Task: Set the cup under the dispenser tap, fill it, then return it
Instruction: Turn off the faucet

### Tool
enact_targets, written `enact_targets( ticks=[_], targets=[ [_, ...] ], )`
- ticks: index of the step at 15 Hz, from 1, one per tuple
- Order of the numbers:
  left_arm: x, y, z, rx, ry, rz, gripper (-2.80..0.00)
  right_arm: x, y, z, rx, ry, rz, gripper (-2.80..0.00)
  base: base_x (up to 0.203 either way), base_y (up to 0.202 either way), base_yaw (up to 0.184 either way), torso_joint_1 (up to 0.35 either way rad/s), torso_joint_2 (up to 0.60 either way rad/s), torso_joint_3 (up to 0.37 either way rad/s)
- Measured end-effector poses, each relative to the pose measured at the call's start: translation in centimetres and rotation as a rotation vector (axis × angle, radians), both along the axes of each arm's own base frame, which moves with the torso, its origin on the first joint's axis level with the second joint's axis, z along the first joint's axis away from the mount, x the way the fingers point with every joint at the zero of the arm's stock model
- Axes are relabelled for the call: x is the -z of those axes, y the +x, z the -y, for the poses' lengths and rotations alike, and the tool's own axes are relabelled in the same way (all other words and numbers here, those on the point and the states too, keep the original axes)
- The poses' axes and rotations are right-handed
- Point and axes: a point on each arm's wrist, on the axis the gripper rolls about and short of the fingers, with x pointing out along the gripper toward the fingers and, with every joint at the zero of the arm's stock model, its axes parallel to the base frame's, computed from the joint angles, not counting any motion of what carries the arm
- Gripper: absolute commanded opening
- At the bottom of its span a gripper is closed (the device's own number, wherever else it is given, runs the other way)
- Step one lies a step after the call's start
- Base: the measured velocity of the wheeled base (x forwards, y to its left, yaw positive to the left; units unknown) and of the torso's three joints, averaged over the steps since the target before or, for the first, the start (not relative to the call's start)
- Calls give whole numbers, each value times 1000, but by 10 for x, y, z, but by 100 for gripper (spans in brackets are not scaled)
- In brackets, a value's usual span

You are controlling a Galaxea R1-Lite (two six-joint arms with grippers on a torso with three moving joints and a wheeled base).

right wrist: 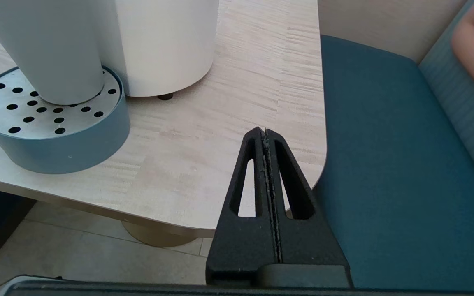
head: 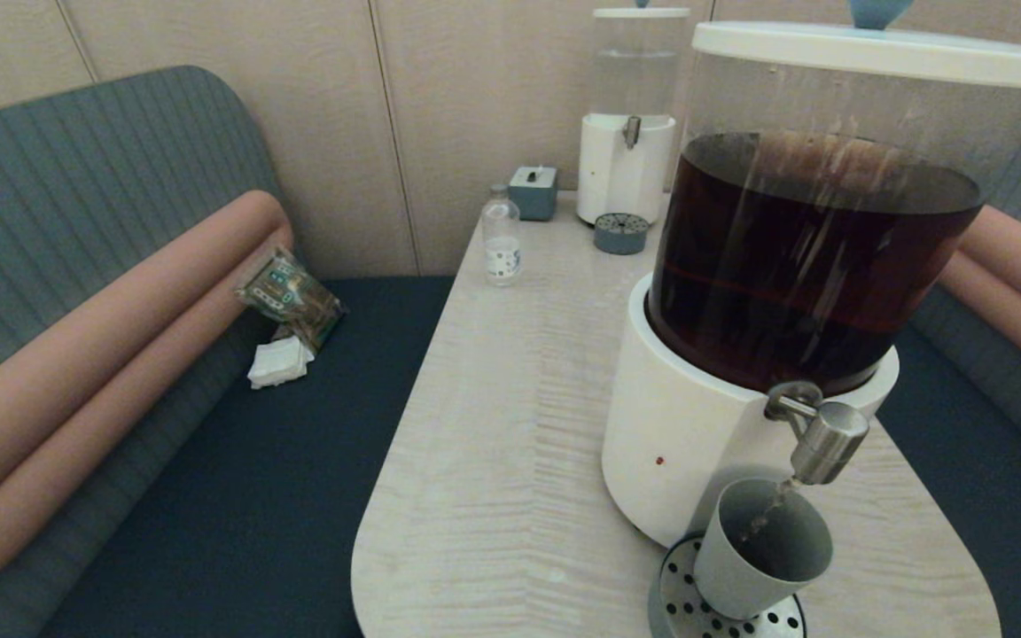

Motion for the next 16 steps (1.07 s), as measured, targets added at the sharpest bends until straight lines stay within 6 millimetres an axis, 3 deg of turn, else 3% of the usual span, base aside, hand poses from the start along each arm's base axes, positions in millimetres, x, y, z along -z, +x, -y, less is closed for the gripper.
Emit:
enact_targets(
  ticks=[5, 7, 10, 12, 14, 16],
  targets=[
    [-2, -1, 0, -22, -54, 7, -280, 0, 0, 0, 0, 0, 0, -280, 0, 0, 0, 0, 0, 0],
    [-27, -8, 1, 27, -55, 66, -280, 0, 0, 0, 0, 0, 0, -280, 0, 0, 0, 0, 0, 0],
    [-97, -22, 3, 142, -55, 141, -280, 0, 0, 0, 1, 0, 0, -280, 0, 0, 0, 0, 0, 0],
    [-164, -19, 5, 214, -77, 193, -280, 0, 0, 0, 1, 0, 0, -280, 0, 0, 0, 0, 0, 0],
    [-220, -1, 6, 262, -108, 211, -280, 0, 0, 0, 1, 0, 1, -280, 0, 0, 0, 0, 0, 0],
    [-254, 27, 6, 309, -139, 180, -280, 0, 0, 0, 1, 0, 0, -280, 0, 0, 0, 0, 0, 0]
  ],
)
